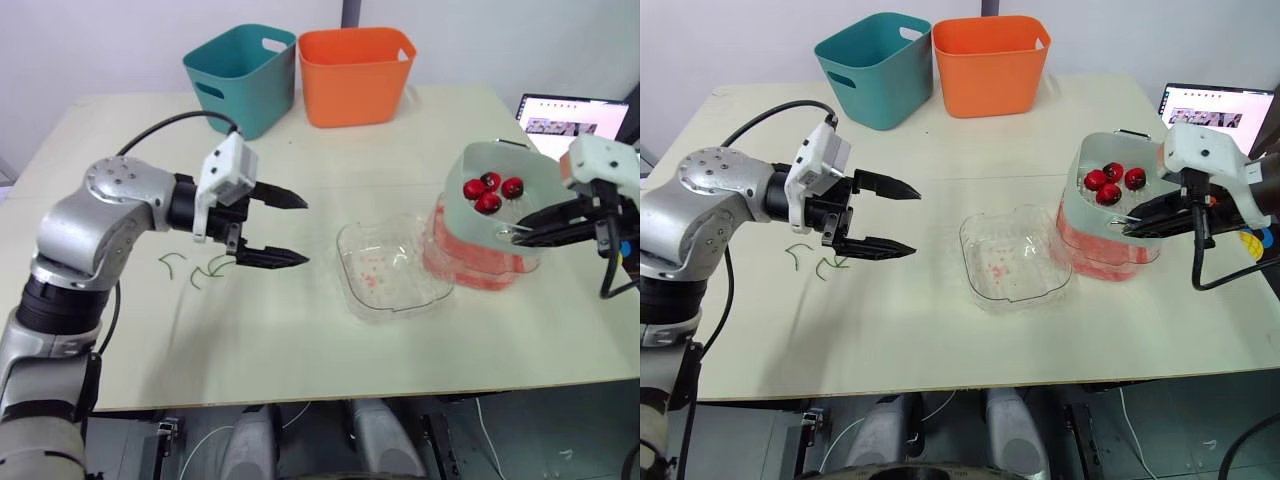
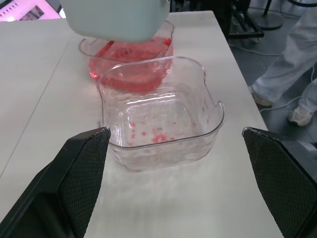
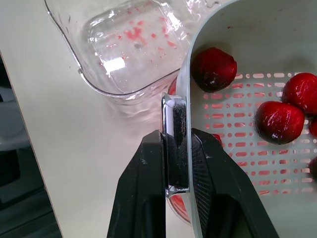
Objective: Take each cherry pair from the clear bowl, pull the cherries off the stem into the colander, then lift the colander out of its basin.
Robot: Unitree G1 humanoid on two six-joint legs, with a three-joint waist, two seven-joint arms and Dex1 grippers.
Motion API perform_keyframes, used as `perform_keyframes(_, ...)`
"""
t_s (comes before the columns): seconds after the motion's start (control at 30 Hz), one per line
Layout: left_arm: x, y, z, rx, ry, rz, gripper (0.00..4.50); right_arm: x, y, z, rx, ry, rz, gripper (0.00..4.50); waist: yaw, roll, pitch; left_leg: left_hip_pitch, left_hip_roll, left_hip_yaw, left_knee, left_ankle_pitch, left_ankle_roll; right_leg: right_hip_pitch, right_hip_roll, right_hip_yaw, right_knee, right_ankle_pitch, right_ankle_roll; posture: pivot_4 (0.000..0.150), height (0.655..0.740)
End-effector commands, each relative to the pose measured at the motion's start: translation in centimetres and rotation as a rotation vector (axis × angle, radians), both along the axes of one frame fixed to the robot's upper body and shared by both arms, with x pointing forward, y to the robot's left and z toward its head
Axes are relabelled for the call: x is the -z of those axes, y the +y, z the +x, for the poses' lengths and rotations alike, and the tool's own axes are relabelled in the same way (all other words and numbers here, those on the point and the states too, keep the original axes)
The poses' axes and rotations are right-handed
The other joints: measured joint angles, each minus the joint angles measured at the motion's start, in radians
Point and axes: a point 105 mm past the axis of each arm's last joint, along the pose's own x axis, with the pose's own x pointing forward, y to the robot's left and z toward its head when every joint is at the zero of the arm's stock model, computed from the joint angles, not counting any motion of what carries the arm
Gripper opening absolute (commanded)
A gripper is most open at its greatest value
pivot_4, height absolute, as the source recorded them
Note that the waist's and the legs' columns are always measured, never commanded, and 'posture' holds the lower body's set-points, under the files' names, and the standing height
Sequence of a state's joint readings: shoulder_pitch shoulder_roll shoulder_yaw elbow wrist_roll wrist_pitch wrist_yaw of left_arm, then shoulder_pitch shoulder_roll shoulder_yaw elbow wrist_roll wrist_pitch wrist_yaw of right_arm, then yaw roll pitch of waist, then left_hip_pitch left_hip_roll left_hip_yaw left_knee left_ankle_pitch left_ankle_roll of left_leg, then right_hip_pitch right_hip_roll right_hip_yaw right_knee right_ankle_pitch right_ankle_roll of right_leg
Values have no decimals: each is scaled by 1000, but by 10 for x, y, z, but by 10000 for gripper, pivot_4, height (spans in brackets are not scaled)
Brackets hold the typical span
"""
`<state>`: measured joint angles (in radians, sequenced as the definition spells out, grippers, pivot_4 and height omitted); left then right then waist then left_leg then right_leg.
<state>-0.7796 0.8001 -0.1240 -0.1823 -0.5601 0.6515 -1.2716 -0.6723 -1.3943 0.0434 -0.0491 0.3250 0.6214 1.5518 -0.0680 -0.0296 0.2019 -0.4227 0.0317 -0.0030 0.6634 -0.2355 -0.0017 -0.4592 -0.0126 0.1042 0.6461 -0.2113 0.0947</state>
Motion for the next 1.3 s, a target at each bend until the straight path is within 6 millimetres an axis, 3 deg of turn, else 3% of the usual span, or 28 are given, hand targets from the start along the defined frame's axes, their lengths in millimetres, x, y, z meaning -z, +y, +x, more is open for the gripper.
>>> perform_keyframes(0.03,-14,5,5,-30,-65,-17,45000,-12,-3,0,3,-46,-17,3995,0,0,0,0,0,0,0,0,0,0,0,0,0,0,0,1500,7400)
perform_keyframes(0.47,-18,18,18,-101,-75,-26,45000,-33,-2,20,3,-125,47,3995,-1,0,0,0,0,0,0,0,0,0,0,0,1,0,0,1500,7400)
perform_keyframes(0.63,-26,27,30,-156,-85,-45,45000,-52,10,49,-18,-228,84,3995,-5,0,0,1,0,1,0,0,0,0,0,0,1,0,0,1500,7400)
perform_keyframes(0.7,-31,32,32,-164,-53,-72,45000,-50,26,67,-60,-239,103,3995,-7,0,0,1,0,0,-1,0,0,0,1,0,2,0,0,1500,7400)
perform_keyframes(0.9,-30,39,35,-190,-17,-76,45000,-31,66,105,-146,-199,133,3995,-2,1,0,1,0,0,-1,0,0,-1,1,0,2,2,3,1500,7400)
perform_keyframes(1.07,-25,47,34,-229,26,-82,45000,-7,97,124,-205,-140,127,3995,-3,1,0,-2,0,-1,0,0,0,-2,0,-1,2,3,4,1500,7400)
perform_keyframes(1.3,-22,47,28,-246,35,-98,45000,26,109,141,-202,-103,37,3995,-4,1,0,-2,0,-2,0,0,-1,-1,0,-2,2,3,4,1500,7400)
